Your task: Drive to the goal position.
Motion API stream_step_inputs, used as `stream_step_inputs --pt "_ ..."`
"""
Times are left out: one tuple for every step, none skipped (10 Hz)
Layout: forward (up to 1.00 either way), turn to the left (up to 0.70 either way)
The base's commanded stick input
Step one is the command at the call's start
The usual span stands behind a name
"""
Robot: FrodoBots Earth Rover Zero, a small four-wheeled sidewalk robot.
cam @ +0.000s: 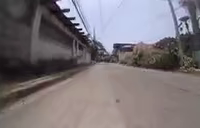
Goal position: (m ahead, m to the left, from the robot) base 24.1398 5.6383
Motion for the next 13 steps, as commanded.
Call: stream_step_inputs --pt "1.00 -0.02" --pt "1.00 -0.02" --pt "1.00 -0.02" --pt "1.00 -0.02" --pt "1.00 -0.02" --pt "1.00 -0.02" --pt "1.00 -0.02" --pt "1.00 -0.02" --pt "1.00 -0.02" --pt "1.00 -0.02" --pt "1.00 -0.02" --pt "1.00 -0.02" --pt "1.00 -0.02"
